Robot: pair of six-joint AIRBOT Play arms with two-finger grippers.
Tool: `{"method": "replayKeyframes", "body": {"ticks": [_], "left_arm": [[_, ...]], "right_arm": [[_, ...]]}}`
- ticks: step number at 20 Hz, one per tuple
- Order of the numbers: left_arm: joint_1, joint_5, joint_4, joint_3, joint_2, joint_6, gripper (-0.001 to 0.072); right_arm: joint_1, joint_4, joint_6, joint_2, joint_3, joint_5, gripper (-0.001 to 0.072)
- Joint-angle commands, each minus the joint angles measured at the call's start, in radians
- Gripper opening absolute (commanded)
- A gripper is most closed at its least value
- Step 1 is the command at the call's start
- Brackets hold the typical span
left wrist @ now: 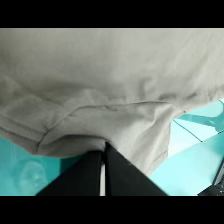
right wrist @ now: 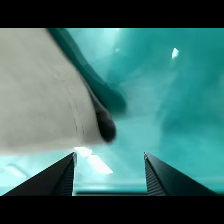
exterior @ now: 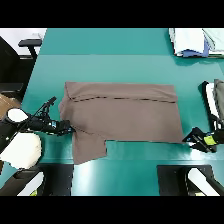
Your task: Fold the shirts.
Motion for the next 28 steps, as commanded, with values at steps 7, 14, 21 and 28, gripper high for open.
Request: {"method": "replayKeyframes", "body": {"ticks": [7,14,21,28], "left_arm": [[0.0,-0.056,0.045,0.013,0.001,0.0,0.0025],[0.0,-0.32,0.242,0.032,0.25,-0.135,0.0025],[0.0,-0.293,0.149,0.041,0.256,-0.154,0.0025],[0.0,-0.069,0.195,0.371,-0.137,-0.024,0.0025]], "right_arm": [[0.188,0.124,-0.009,-0.116,0.061,-0.152,0.0073],[0.338,-0.182,-0.008,0.033,0.154,0.117,0.0022],[0.397,-0.272,0.018,0.161,0.284,0.129,0.002],[0.497,-0.245,0.017,-0.236,0.612,0.023,0.0021]]}}
